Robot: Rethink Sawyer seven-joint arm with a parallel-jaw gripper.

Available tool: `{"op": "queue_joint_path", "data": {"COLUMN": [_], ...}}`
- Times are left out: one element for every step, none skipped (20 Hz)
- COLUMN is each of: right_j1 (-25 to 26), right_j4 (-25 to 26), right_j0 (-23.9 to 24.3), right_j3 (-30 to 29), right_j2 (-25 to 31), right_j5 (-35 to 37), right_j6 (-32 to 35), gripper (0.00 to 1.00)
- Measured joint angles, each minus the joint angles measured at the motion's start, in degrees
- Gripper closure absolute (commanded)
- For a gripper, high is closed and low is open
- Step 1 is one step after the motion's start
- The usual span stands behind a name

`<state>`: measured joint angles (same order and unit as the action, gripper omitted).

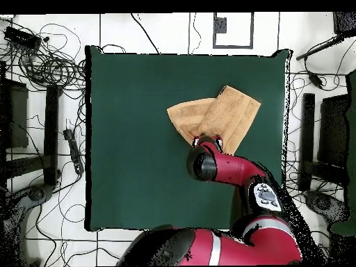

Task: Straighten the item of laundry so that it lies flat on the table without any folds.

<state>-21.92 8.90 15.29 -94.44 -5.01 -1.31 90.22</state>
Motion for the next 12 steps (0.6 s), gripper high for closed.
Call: {"op": "queue_joint_path", "data": {"right_j1": [0.0,0.0,-0.1,-0.1,-0.1,-0.1,-0.1,-0.2,-0.2,-0.2,-0.2,-0.2], "right_j4": [0.1,0.2,0.2,0.3,0.4,0.4,0.5,0.6,0.6,0.7,0.8,0.8], "right_j0": [0.1,0.2,0.2,0.3,0.4,0.7,0.8,0.9,1.0,1.0,1.1,1.2], "right_j3": [0.0,-0.1,-0.1,-0.1,-0.2,-0.3,-0.3,-0.3,-0.3,-0.3,-0.4,-0.4], "right_j2": [0.1,0.2,0.3,0.3,0.4,0.7,0.7,0.8,0.9,1.0,1.1,1.2], "right_j5": [0.0,-0.1,-0.1,-0.2,-0.2,-0.3,-0.4,-0.4,-0.4,-0.4,-0.4,-0.4], "right_j6": [0.0,0.0,0.0,0.0,0.0,0.0,0.0,0.0,0.0,0.0,0.0,0.0], "gripper": [0.00,0.00,0.00,0.00,0.00,0.00,0.00,0.00,0.00,0.00,0.00,0.00]}}
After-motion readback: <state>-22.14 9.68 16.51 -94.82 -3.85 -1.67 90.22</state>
